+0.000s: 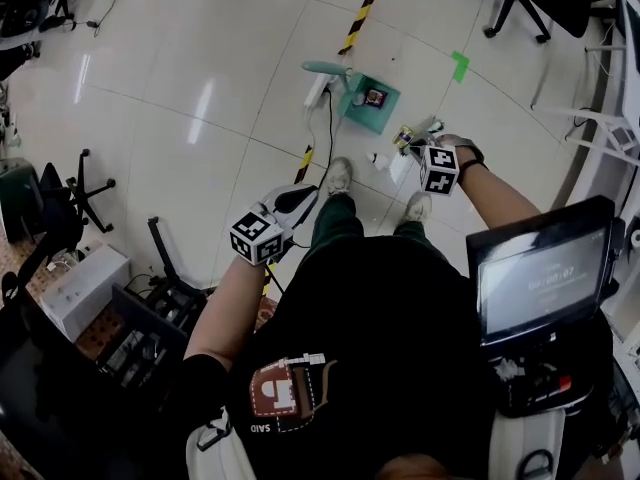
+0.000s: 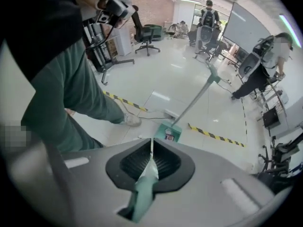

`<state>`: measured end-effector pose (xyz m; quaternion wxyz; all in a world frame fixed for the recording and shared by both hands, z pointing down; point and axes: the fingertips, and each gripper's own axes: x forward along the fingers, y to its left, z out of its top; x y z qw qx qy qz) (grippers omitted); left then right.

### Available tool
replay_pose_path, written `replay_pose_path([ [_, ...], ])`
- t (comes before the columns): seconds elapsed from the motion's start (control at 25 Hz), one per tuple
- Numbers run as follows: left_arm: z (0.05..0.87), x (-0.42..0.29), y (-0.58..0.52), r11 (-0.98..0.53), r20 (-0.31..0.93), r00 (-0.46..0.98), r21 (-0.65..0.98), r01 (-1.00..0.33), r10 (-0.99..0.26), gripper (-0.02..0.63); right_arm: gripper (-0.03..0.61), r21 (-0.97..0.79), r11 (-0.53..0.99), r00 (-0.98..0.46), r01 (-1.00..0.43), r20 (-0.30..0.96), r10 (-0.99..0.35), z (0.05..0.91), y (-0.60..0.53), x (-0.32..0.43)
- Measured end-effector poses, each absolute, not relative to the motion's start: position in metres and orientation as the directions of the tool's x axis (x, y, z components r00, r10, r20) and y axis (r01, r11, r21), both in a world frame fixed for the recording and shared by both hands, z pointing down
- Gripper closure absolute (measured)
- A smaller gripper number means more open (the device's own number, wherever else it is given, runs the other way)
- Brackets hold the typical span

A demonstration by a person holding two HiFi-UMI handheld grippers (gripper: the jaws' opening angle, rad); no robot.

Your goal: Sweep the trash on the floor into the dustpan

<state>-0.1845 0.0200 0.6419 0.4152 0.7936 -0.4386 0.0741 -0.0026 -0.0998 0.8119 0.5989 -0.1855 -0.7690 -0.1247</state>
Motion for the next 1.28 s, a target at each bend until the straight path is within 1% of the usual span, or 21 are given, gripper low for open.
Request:
replay_pose_path([
  [0.12,0.643,-0.192,0.026,-0.266,0.486,0.595,0.587,-0.765,-0.640,0.612,0.566,0.023,0.916,-0.291,0.400,0.951,0.103,0.801,-0.116,-0.031],
  [0.36,0.645,-0.200,0.034,-0.266,0.471,0.592,0.589,-0.763,-0.654,0.612,0.569,0.124,0.901,-0.380,0.415,0.924,0.048,0.780,-0.131,-0.055],
  [0.52,0.646,-0.193,0.034,-0.276,0.464,0.599,0.591,-0.758,-0.653,0.611,0.571,0.116,0.921,-0.419,0.371,0.906,0.054,0.756,-0.137,-0.055],
  [0.6,0.643,-0.188,0.033,-0.286,0.457,0.604,0.590,-0.755,-0.653,0.611,0.571,0.078,0.935,-0.413,0.347,0.908,0.078,0.745,-0.135,-0.044],
  [0.68,0.638,-0.184,0.028,-0.292,0.446,0.607,0.593,-0.751,-0.657,0.611,0.571,0.033,0.935,-0.391,0.352,0.913,0.115,0.739,-0.126,-0.025],
  [0.84,0.630,-0.179,0.021,-0.295,0.426,0.611,0.602,-0.742,-0.667,0.611,0.571,-0.050,0.908,-0.317,0.417,0.928,0.197,0.743,-0.100,0.009],
  [0.96,0.634,-0.174,0.026,-0.295,0.435,0.618,0.606,-0.739,-0.655,0.611,0.571,-0.101,0.871,-0.250,0.480,0.936,0.247,0.761,-0.080,0.020],
  [1.12,0.637,-0.173,0.038,-0.285,0.448,0.617,0.608,-0.741,-0.647,0.611,0.571,-0.103,0.818,-0.218,0.567,0.938,0.269,0.789,-0.052,0.010],
  [1.28,0.643,-0.186,0.049,-0.258,0.453,0.602,0.616,-0.744,-0.657,0.611,0.572,-0.048,0.791,-0.247,0.609,0.937,0.248,0.813,-0.043,-0.022],
])
